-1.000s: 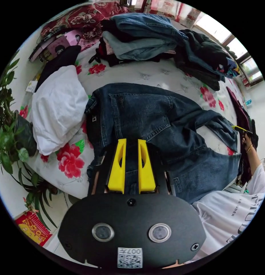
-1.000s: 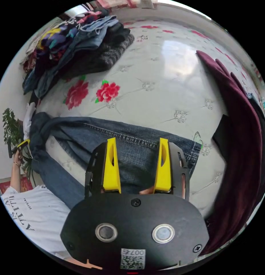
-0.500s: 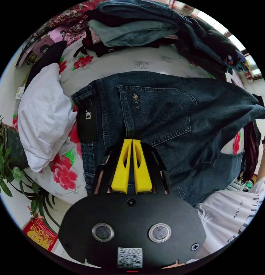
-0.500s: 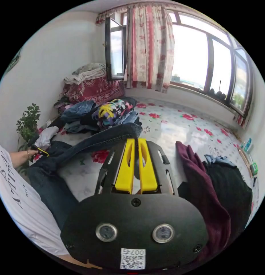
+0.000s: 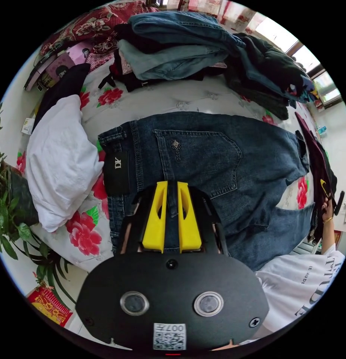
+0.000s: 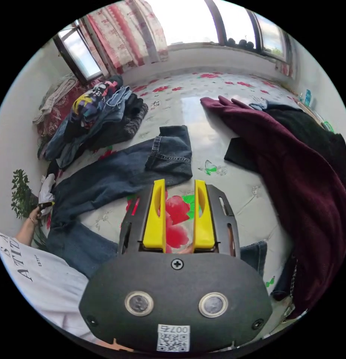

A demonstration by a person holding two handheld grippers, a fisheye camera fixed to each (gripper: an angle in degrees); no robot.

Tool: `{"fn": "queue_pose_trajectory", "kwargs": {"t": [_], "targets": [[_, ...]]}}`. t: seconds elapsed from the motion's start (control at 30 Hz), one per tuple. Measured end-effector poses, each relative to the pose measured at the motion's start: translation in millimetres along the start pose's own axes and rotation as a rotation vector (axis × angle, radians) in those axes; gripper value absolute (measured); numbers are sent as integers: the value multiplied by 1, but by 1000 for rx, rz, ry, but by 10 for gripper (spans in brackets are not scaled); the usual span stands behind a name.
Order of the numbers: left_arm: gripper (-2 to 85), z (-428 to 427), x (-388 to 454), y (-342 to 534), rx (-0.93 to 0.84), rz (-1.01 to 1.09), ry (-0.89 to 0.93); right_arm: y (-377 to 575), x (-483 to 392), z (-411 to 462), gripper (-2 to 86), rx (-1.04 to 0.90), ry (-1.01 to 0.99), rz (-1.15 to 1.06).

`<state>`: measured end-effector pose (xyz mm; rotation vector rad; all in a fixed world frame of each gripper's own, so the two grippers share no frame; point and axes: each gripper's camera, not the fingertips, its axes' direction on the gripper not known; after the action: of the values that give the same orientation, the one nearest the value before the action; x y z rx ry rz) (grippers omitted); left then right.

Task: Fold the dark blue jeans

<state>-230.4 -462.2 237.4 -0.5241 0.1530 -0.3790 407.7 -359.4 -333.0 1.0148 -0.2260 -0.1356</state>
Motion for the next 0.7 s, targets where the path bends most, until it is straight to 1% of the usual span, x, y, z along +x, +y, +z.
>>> {"fn": "queue_pose_trajectory", "kwargs": {"t": [0.1,0.17,0.23,0.33,0.37,0.4,0.5,0.57,0.63,0.7], "targets": [[51,16,7,-15,-43,-35,-29,-35,-37,39,100,-55,13,-145],[48,32,15,-22,-75,-27,-83,-63,-70,81,105,-114,34,-243],[46,33,20,-23,-56,-4,-106,-80,-87,117,99,-183,54,-276],[43,33,23,-26,-61,-13,-106,-100,-85,162,59,-294,97,-265],[41,34,24,-26,-62,-7,-111,-109,-72,155,35,-248,63,-223],[40,34,25,-27,-62,-4,-114,-114,-64,148,31,-218,68,-191],[39,35,30,-28,-63,3,-131,-133,-8,101,15,-57,165,-10],[40,35,29,-27,-57,-21,-119,-132,49,61,21,46,278,209],[41,34,26,-26,-53,-43,-94,-125,77,41,32,47,327,279],[42,30,23,-22,-55,-63,-68,-115,79,29,42,25,297,240]]}}
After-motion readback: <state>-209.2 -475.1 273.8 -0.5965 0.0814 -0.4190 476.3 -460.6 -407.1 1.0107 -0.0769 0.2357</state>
